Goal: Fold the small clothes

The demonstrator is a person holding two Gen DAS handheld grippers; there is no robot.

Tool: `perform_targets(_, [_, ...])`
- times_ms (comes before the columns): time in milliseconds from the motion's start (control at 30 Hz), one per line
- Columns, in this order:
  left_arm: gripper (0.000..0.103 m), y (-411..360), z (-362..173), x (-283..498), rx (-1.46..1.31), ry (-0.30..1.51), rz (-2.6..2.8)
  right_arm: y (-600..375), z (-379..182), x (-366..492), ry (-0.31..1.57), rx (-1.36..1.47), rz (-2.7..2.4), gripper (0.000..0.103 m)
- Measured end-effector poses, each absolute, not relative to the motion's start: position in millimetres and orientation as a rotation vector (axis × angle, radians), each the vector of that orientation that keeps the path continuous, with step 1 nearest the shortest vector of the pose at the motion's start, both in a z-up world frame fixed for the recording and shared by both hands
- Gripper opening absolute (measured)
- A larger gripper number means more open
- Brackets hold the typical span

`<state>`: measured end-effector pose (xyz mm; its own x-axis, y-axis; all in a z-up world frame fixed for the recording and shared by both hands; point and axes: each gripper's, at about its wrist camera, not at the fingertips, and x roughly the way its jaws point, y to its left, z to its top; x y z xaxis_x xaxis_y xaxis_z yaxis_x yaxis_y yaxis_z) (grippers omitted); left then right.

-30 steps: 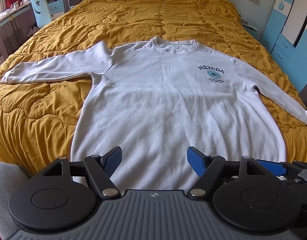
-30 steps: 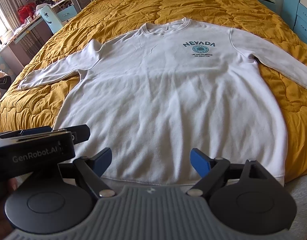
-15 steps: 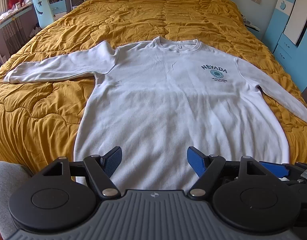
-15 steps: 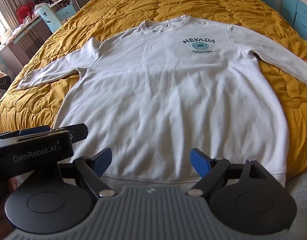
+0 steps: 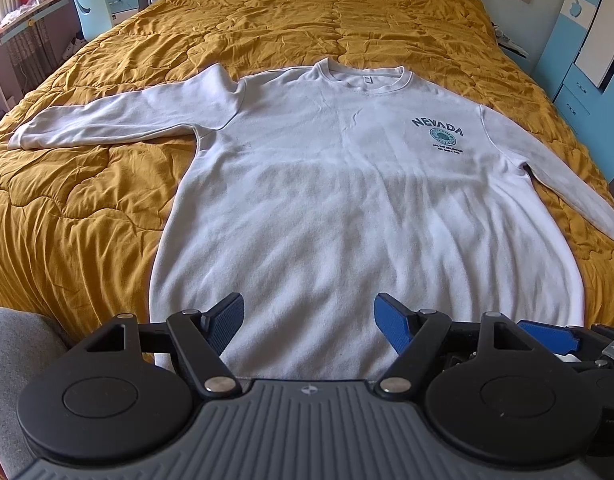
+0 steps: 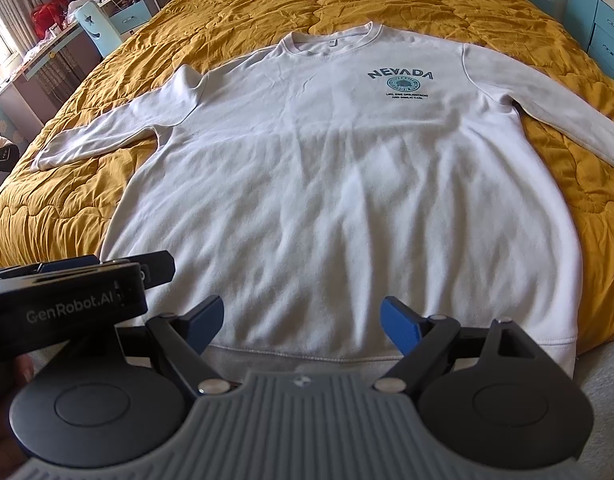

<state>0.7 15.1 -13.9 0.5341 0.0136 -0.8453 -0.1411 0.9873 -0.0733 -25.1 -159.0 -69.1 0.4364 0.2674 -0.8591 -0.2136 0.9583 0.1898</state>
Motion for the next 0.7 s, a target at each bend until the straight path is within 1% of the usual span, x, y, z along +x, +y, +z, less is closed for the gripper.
perform_targets(700, [0.087, 16.7, -17.2, 1.5, -0.125, 1.01, 0.106, -156.0, -75.3, -23.2, 1.1, 0.071, 0.296, 0.081])
